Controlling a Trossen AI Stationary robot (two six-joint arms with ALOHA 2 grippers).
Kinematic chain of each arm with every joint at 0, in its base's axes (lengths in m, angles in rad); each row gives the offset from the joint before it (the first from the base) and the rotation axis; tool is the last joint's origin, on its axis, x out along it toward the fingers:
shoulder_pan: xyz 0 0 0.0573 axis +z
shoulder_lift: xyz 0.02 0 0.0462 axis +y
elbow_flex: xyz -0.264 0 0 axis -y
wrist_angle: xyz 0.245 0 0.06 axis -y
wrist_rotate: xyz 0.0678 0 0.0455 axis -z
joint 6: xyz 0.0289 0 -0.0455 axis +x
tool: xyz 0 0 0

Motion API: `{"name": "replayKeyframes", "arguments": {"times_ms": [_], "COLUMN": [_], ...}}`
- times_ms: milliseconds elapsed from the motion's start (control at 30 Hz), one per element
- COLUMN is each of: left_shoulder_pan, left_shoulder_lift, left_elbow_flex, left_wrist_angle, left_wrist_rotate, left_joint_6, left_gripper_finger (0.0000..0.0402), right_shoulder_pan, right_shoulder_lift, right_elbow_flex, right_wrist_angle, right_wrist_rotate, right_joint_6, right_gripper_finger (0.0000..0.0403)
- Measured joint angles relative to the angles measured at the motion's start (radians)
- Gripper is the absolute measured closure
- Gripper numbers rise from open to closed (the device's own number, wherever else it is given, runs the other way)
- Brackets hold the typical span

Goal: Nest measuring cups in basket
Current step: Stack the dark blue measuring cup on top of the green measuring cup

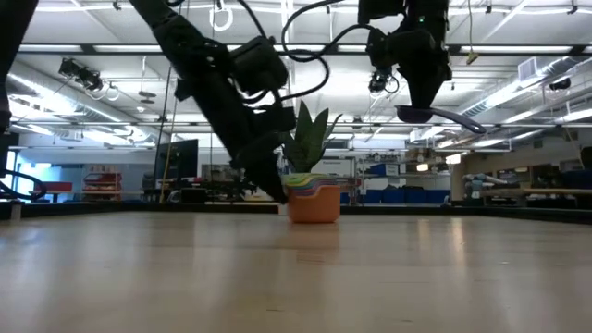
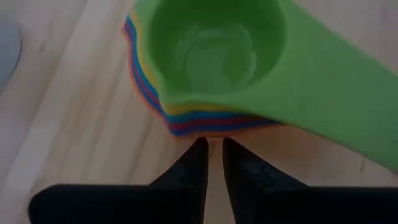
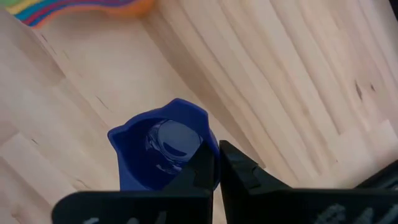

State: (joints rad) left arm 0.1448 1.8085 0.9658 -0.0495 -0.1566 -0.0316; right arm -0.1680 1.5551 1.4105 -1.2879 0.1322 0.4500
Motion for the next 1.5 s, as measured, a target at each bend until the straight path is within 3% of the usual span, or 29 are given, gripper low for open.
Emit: {"name": "replayKeyframes", "arguments": {"times_ms": [300,500,733,1033,1300,1500], "left_shoulder_pan": [-0.006,-0.007,0.014,0.015,0.015,0.014], "left_shoulder_lift": [0.111,0.103,-0.016,-0.287,-0.463,-0.493], "left_elbow_flex": [0.137,0.151,0.153,0.153,0.153,0.152], "left_wrist_angle": [0.013,-0.018,-0.177,-0.414,-0.49,-0.539], "left_wrist_rotate": [0.115,0.116,0.087,0.017,-0.052,-0.084], "left_joint_6": [0.006,-0.009,0.006,-0.056,-0.08,-0.059], "left_gripper_finger": [0.0347,0.0347,0.0347,0.0347,0.0347,0.0347], "right_shoulder_pan": [-0.001,-0.004,-0.005,-0.005,-0.005,-0.005], "right_shoulder_lift": [-0.001,-0.001,0.0,0.0,0.007,0.055], "right_elbow_flex": [0.0,0.002,0.064,0.083,0.082,0.08], "right_wrist_angle": [0.019,0.03,0.031,0.056,0.342,0.406], "right_wrist_rotate": [-0.004,-0.033,-0.02,-0.034,-0.047,-0.05], "right_joint_6": [0.026,0.055,0.13,0.492,0.722,0.81], "right_gripper_finger": [0.0392,0.0392,0.0392,0.0392,0.0392,0.0392]}}
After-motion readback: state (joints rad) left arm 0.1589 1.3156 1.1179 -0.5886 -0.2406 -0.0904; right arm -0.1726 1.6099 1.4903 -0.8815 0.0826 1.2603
